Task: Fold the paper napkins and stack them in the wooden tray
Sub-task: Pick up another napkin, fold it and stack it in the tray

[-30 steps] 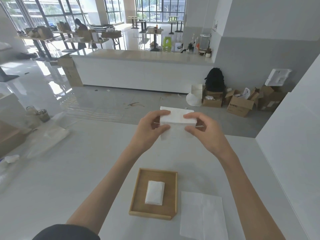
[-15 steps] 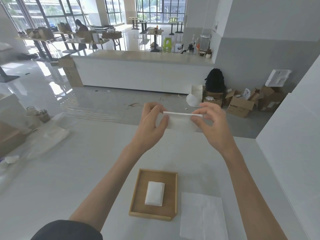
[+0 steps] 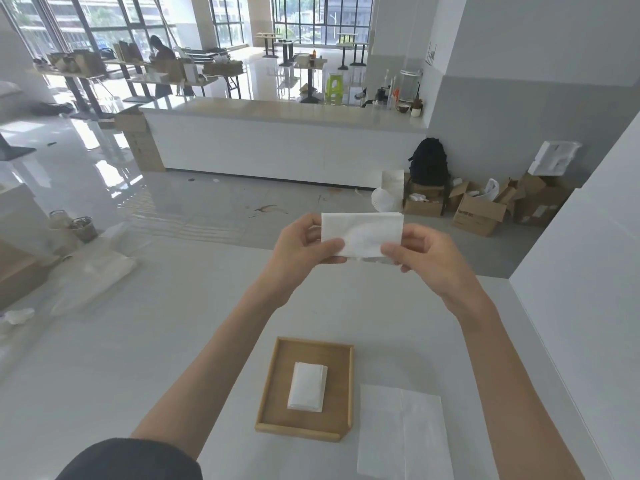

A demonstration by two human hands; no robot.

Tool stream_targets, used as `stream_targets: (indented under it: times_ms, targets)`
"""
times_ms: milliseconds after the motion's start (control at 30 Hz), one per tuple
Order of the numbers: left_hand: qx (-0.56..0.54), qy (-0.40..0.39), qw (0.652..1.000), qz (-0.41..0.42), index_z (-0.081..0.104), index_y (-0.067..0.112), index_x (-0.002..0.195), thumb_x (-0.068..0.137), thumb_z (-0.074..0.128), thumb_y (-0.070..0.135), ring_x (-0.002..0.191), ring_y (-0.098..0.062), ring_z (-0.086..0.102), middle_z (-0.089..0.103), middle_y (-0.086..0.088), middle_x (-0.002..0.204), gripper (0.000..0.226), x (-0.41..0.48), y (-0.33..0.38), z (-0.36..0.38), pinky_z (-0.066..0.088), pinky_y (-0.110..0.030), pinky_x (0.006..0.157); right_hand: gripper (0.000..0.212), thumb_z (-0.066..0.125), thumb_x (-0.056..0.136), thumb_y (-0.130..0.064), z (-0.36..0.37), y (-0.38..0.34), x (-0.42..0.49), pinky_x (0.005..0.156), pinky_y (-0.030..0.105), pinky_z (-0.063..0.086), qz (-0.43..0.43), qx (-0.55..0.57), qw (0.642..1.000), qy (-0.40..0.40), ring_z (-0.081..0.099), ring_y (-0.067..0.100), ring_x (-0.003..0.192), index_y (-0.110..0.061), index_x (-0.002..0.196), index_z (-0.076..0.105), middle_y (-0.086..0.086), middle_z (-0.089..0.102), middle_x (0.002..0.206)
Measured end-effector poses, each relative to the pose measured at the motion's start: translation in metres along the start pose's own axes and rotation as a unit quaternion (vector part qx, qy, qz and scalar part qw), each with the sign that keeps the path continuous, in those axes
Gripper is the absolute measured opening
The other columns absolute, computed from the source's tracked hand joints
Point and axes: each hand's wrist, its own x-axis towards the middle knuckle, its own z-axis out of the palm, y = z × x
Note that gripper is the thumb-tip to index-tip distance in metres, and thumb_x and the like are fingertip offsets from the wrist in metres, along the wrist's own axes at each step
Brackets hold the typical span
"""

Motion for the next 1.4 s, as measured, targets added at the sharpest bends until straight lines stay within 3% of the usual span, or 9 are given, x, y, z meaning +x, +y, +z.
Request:
stream_targets:
  times_ms: [100,267,400,567,667,833,1033,1200,1400]
  targets:
    - [-0.128,-0.046,0.99,-0.035,0.062,0.008,0.115,0.091,0.057,-0.004,0.109,-0.033,0.065,0.066,-0.013,0.113,0.027,-0.006,-0.001,-0.006,0.054,-0.047,0.099,0.023,0.07,0.09,-0.002,0.006,0.004,0.0,0.063,0.01,0.044,-0.079,-0.02,0.995,0.057,0.056,0.003,0.069,-0.024,0.092,0.072,-0.005,0.07,0.087]
    - [-0.428,-0.085,0.868,-0.237,0.046,-0.007,0.14,0.077,0.037,0.0,0.118,-0.051,0.059,0.054,-0.033,0.136,0.063,-0.013,-0.005,-0.015,0.057,-0.056,0.09,0.065,0.052,0.083,0.026,0.011,0.015,0.007,0.065,0.031,0.048,-0.123,0.074,0.99,-0.005,0.056,0.022,0.092,-0.035,0.078,0.073,-0.015,0.069,0.101]
    - [-0.247,-0.127,0.928,-0.249,0.069,-0.001,0.117,0.1,0.05,0.038,0.093,-0.03,0.069,0.071,-0.015,0.109,0.046,-0.024,-0.006,-0.011,0.06,-0.042,0.078,0.063,0.055,0.085,0.023,0.021,0.014,0.009,0.072,0.028,0.048,-0.122,0.05,0.987,-0.096,0.058,0.022,0.098,-0.036,0.075,0.073,-0.018,0.068,0.105]
    - [-0.058,-0.05,0.981,-0.178,0.068,0.005,0.115,0.097,0.062,0.017,0.08,-0.02,0.069,0.071,-0.007,0.098,0.023,-0.03,-0.022,-0.026,0.06,-0.035,0.076,0.023,0.054,0.102,-0.021,0.036,0.019,0.01,0.075,0.03,0.055,0.01,0.162,0.981,-0.105,0.067,0.019,0.096,-0.021,0.118,0.071,0.005,0.074,0.113]
    - [-0.018,-0.005,0.987,-0.159,0.069,0.011,0.1,0.093,0.067,0.019,0.078,-0.016,0.066,0.07,-0.002,0.09,0.011,-0.034,-0.033,-0.038,0.057,-0.026,0.067,0.048,0.054,0.094,-0.051,0.051,0.031,0.003,0.069,0.028,0.056,0.094,0.167,0.971,-0.144,0.068,0.017,0.087,-0.02,0.129,0.066,0.005,0.074,0.106]
    - [0.009,-0.012,0.98,-0.199,0.067,0.004,0.109,0.101,0.056,0.014,0.087,-0.021,0.068,0.068,-0.01,0.098,0.017,-0.048,-0.054,-0.052,0.06,-0.034,0.076,0.029,0.068,0.095,-0.019,0.085,0.051,-0.006,0.072,0.023,0.055,0.087,0.103,0.989,-0.059,0.066,0.017,0.085,-0.022,0.124,0.067,0.003,0.078,0.096]
    - [-0.033,0.008,0.963,-0.266,0.062,-0.004,0.117,0.101,0.055,0.01,0.088,-0.021,0.075,0.072,-0.014,0.105,0.023,-0.063,-0.104,-0.063,0.06,-0.028,0.076,0.06,0.067,0.095,-0.038,0.111,0.086,-0.015,0.086,0.029,0.059,0.138,0.094,0.986,-0.022,0.073,0.013,0.097,-0.033,0.148,0.041,0.003,0.076,0.107]
    - [-0.033,-0.038,0.943,-0.329,0.062,0.002,0.122,0.1,0.055,0.009,0.112,-0.031,0.069,0.071,-0.019,0.12,0.024,-0.064,-0.164,-0.068,0.056,-0.044,0.098,0.077,0.066,0.095,-0.011,0.141,0.155,-0.043,0.09,0.03,0.057,0.181,0.08,0.98,-0.008,0.073,0.022,0.101,-0.04,0.155,0.027,0.008,0.078,0.103]
    - [0.048,-0.012,0.929,-0.367,0.065,0.004,0.107,0.1,0.06,0.016,0.089,-0.021,0.07,0.071,-0.011,0.099,0.015,-0.058,-0.252,-0.073,0.059,-0.029,0.075,0.077,0.062,0.098,-0.013,0.163,0.233,-0.051,0.088,0.02,0.053,0.232,0.041,0.972,-0.024,0.07,0.006,0.089,-0.048,0.155,0.023,-0.01,0.076,0.093]
